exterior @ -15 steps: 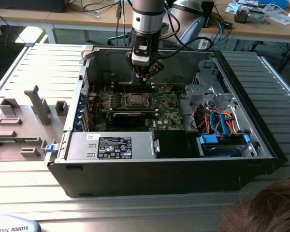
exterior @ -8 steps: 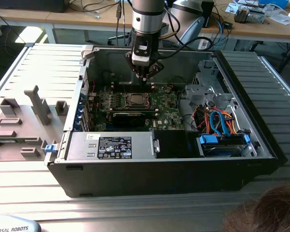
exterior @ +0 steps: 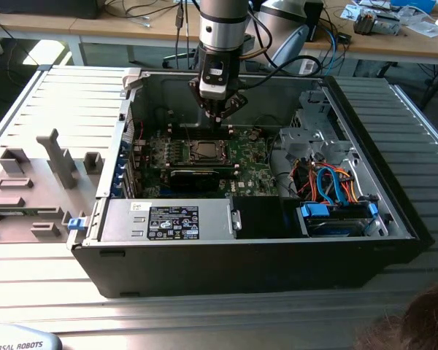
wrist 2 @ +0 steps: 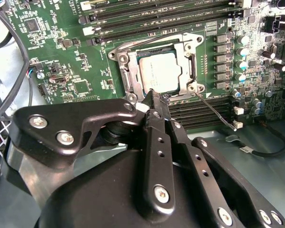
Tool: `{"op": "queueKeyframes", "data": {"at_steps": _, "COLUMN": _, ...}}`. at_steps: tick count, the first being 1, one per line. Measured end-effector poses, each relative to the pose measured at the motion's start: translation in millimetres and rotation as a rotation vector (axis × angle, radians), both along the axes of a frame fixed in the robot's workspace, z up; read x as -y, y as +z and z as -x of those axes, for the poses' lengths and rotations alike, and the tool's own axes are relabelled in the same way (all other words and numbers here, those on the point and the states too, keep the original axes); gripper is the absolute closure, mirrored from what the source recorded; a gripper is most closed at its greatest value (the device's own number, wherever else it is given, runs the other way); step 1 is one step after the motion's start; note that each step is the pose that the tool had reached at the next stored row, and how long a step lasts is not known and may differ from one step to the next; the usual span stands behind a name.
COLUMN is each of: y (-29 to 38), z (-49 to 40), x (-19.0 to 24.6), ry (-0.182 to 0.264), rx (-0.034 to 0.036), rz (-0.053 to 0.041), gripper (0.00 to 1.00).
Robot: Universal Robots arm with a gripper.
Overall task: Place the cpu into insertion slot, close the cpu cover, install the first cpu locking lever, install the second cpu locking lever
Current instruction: 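Install the first cpu locking lever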
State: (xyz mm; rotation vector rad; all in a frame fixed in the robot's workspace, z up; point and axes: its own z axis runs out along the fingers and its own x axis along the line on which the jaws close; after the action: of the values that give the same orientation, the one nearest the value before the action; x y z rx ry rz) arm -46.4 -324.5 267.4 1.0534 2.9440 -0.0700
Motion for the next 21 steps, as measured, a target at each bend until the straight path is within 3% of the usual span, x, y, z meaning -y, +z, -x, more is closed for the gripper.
{"op": "queueKeyframes", "data": {"at_steps": 21, "y": 0.0, "z": 0.0, "x": 0.0, "ry": 0.012, "rx": 0.0000, "rz": 0.0000, "gripper": 0.89}}
